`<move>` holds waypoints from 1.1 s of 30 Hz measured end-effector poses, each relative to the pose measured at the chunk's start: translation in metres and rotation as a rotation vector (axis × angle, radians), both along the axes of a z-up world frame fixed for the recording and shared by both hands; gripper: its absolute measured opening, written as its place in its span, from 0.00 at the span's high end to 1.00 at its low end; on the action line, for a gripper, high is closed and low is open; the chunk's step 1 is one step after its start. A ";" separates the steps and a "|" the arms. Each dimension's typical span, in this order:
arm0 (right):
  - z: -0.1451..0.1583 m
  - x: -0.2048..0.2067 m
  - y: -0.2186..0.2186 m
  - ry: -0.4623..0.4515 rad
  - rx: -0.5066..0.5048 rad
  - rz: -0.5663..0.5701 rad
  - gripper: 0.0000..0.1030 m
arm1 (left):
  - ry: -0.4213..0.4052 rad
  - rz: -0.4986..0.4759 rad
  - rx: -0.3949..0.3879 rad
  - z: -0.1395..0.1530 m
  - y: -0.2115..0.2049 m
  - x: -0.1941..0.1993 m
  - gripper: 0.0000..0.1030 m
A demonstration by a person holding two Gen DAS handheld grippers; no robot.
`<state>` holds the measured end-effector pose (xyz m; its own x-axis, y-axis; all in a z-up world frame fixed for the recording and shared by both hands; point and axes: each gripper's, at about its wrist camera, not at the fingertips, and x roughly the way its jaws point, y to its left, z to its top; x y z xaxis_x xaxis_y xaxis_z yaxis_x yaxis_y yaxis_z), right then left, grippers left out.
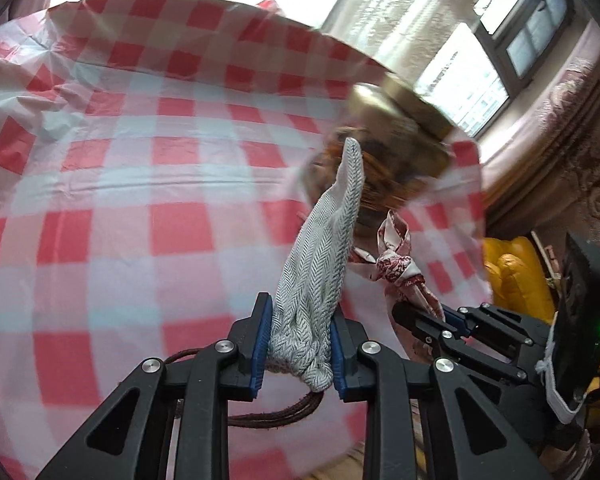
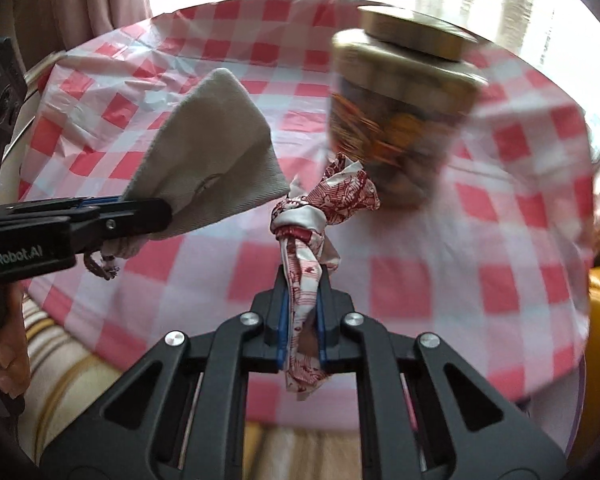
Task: Organize soft objects
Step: 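Carry the grey pouch and patterned cloth to the box and release them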
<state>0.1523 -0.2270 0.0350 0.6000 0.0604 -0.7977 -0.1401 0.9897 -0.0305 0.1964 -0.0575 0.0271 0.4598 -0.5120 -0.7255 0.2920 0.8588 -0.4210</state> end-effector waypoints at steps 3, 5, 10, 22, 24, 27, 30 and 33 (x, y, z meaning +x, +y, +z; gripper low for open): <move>0.004 -0.024 -0.024 -0.003 0.002 -0.037 0.87 | -0.006 -0.031 -0.026 0.007 -0.020 -0.023 0.74; 0.007 -0.040 -0.042 -0.003 -0.004 -0.070 0.87 | -0.007 -0.058 -0.047 0.010 -0.036 -0.039 0.74; 0.011 -0.080 -0.083 -0.004 -0.021 -0.159 0.87 | -0.003 -0.124 -0.097 0.018 -0.074 -0.068 0.74; 0.013 -0.159 -0.176 0.012 -0.066 -0.376 0.87 | 0.056 -0.261 -0.119 0.016 -0.172 -0.123 0.74; 0.014 -0.170 -0.187 0.012 -0.067 -0.404 0.87 | 0.063 -0.280 -0.110 0.014 -0.186 -0.130 0.73; 0.015 -0.182 -0.197 0.013 -0.070 -0.438 0.87 | 0.064 -0.309 -0.090 0.013 -0.204 -0.142 0.72; 0.015 -0.193 -0.207 0.018 -0.067 -0.464 0.84 | 0.076 -0.319 -0.071 0.009 -0.216 -0.148 0.60; 0.014 -0.201 -0.213 0.021 -0.067 -0.486 0.69 | 0.083 -0.316 -0.047 0.005 -0.222 -0.154 0.46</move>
